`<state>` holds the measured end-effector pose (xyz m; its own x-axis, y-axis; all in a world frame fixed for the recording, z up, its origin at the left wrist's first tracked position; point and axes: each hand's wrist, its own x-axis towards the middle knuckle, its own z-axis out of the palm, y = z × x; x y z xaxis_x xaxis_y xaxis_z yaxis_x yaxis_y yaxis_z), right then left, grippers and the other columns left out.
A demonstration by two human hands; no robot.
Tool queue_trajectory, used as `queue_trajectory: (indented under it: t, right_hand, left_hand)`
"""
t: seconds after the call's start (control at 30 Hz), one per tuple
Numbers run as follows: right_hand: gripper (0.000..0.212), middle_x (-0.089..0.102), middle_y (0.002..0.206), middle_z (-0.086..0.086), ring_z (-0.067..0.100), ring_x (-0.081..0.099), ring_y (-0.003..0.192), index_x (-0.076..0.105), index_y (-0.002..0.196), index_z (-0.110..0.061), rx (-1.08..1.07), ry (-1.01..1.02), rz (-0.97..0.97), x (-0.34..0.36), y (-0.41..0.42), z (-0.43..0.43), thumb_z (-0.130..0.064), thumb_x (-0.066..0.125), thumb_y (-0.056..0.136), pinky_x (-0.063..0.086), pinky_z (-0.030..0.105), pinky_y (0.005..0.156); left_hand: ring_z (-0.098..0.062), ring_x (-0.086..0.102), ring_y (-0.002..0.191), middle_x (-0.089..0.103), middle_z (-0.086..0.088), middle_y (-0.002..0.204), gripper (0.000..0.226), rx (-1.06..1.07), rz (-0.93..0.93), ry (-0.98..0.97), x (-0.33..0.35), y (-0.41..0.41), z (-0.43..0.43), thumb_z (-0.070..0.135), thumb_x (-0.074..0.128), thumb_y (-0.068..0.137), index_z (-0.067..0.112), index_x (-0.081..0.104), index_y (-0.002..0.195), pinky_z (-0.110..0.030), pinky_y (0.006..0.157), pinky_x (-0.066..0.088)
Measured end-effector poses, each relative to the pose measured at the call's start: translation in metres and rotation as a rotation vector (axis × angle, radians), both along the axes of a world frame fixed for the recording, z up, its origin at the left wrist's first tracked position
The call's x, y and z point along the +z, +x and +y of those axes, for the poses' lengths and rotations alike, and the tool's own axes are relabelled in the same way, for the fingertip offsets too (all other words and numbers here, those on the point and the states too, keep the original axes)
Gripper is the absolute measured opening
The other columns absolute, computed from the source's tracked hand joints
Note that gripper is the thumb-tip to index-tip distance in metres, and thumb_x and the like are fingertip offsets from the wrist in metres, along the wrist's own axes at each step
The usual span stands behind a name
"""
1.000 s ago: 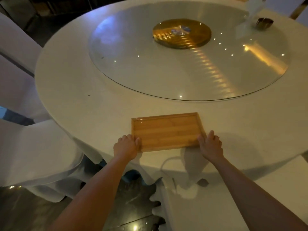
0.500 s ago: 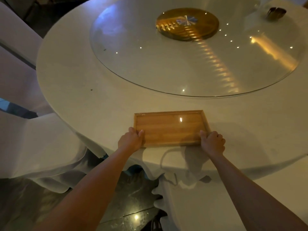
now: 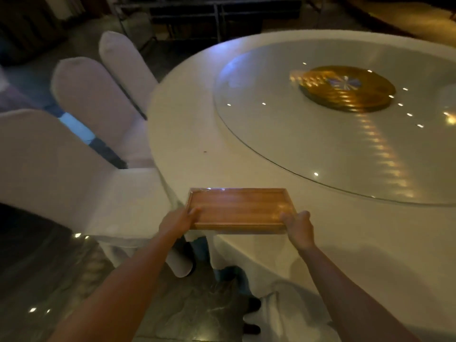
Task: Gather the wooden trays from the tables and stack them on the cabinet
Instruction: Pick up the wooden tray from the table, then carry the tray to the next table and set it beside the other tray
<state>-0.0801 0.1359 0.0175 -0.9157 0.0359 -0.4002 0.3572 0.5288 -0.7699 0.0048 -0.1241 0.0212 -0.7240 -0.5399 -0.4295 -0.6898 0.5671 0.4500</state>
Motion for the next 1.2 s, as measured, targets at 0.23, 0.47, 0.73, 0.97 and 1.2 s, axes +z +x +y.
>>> queue_trajectory:
  t: [0.23, 0.47, 0.73, 0.97, 1.2]
  right_hand:
    - [0.055, 0.050, 0.102, 0.009, 0.022, 0.050, 0.085, 0.040, 0.119, -0.003, 0.317, -0.197, 0.095, 0.045, 0.005, -0.140, -0.037, 0.059, 0.080, 0.038, 0.029, 0.061]
    - [0.038, 0.052, 0.101, 0.011, 0.012, 0.049, 0.067, 0.038, 0.115, -0.005, 0.593, -0.245, 0.192, 0.071, 0.054, -0.283, -0.032, 0.052, 0.092, 0.039, 0.023, 0.053]
    - [0.044, 0.055, 0.116, 0.023, 0.021, 0.050, 0.080, 0.038, 0.119, 0.002, 0.740, -0.221, 0.327, 0.099, 0.138, -0.450, -0.028, 0.054, 0.091, 0.037, 0.026, 0.060]
    - [0.051, 0.054, 0.121, 0.019, 0.030, 0.055, 0.100, 0.041, 0.128, -0.001, 0.923, -0.245, 0.319, 0.135, 0.207, -0.618, -0.034, 0.054, 0.091, 0.043, 0.033, 0.075]
    - [0.039, 0.062, 0.112, 0.020, 0.030, 0.060, 0.098, 0.054, 0.116, -0.003, 1.079, -0.253, 0.301, 0.135, 0.247, -0.749, -0.032, 0.056, 0.090, 0.050, 0.043, 0.086]
  left_hand:
    - [-0.024, 0.060, 0.082, 0.056, -0.007, 0.089, 0.057, 0.345, 0.118, -0.081, 0.048, 0.083, -0.104, 0.059, 0.037, 0.088, 0.006, 0.049, 0.108, -0.037, 0.077, 0.050]
    - [-0.015, 0.053, 0.074, 0.051, -0.002, 0.088, 0.047, 0.611, 0.198, -0.184, 0.083, 0.187, -0.204, 0.059, 0.039, 0.088, 0.014, 0.043, 0.098, -0.033, 0.071, 0.044]
    - [-0.012, 0.045, 0.064, 0.050, -0.001, 0.085, 0.050, 0.728, 0.229, -0.340, 0.107, 0.291, -0.344, 0.063, 0.037, 0.086, 0.014, 0.043, 0.097, -0.029, 0.056, 0.034]
    - [-0.020, 0.052, 0.075, 0.054, -0.004, 0.090, 0.059, 0.807, 0.256, -0.396, 0.128, 0.382, -0.482, 0.063, 0.035, 0.086, 0.008, 0.047, 0.105, -0.033, 0.061, 0.039]
    - [-0.022, 0.052, 0.074, 0.062, -0.012, 0.100, 0.063, 0.866, 0.177, -0.456, 0.133, 0.433, -0.598, 0.062, 0.033, 0.088, 0.004, 0.047, 0.111, -0.032, 0.059, 0.038]
